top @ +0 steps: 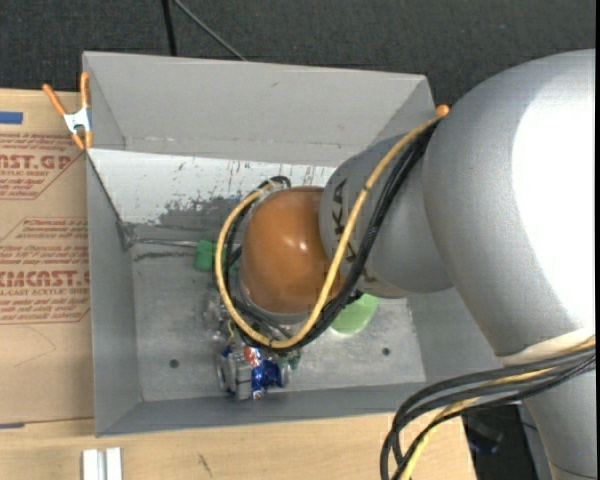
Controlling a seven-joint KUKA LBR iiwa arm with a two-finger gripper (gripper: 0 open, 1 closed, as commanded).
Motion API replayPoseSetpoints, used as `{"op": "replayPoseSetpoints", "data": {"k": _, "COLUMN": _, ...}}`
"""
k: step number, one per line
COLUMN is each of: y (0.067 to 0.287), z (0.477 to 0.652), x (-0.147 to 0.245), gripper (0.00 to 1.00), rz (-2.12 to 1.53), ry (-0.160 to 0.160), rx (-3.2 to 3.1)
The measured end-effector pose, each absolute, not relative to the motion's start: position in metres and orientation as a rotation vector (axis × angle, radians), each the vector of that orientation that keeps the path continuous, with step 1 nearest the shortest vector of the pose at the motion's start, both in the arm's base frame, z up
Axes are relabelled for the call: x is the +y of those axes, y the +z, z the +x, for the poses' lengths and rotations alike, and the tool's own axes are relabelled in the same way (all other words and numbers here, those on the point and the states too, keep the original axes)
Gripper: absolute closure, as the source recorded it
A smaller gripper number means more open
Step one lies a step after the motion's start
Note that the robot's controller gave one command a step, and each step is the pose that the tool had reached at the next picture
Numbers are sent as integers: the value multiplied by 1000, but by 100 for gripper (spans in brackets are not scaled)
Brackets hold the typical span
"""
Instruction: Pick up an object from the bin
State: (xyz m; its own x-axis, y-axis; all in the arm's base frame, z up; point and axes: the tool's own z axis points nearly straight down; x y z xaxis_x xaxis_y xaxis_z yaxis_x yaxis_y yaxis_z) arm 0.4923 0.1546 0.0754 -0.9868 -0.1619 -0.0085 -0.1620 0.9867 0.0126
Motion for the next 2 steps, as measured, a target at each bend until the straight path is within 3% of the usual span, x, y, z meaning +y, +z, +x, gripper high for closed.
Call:
{"op": "replayPoseSetpoints", "data": {"k": 1, "y": 102, "z": 499, "x": 112, "gripper": 0, "rz": -122, "ry": 2, "rx": 3134}}
{"op": "replayPoseSetpoints", "data": {"k": 2, "y": 104, "z": 502, "x": 74, "gripper": 0, "rz": 74, "ry": 0, "rx": 3141}}
